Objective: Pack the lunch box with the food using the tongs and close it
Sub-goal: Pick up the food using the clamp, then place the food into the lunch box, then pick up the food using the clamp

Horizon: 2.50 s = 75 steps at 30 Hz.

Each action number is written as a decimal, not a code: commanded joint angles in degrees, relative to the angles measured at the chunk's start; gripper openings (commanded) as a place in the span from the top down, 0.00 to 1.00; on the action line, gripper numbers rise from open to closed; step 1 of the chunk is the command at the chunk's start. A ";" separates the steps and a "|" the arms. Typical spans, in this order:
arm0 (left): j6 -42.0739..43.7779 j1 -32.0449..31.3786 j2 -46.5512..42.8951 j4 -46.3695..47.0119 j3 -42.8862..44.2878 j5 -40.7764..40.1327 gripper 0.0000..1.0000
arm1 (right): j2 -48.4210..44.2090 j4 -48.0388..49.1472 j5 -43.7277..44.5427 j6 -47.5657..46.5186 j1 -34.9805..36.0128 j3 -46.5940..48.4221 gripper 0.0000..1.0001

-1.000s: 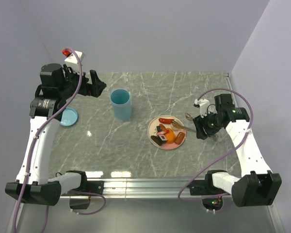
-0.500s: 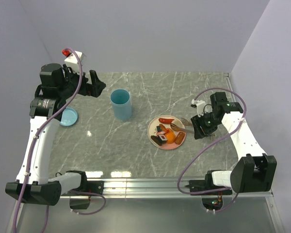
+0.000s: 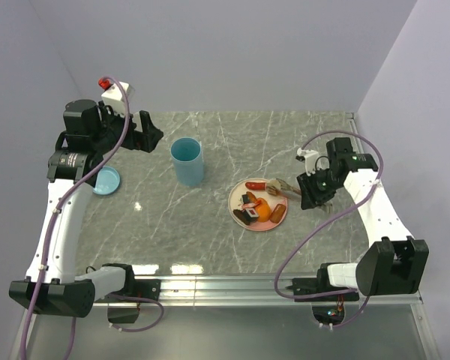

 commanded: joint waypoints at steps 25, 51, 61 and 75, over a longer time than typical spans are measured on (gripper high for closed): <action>-1.98 9.57 1.53 -2.04 3.35 4.77 0.01 | 19.64 3.75 -12.05 5.22 21.74 45.76 0.59; -2.33 10.36 0.04 -1.96 2.12 3.98 0.01 | 25.21 8.16 -7.30 8.04 28.08 49.03 0.35; -0.75 10.36 -0.32 -1.96 2.65 7.23 0.01 | 12.80 -7.22 -9.15 -10.05 13.06 34.44 0.49; 0.66 10.36 0.03 -2.40 2.12 8.73 0.01 | 13.31 -13.91 6.76 -29.85 9.00 24.58 0.52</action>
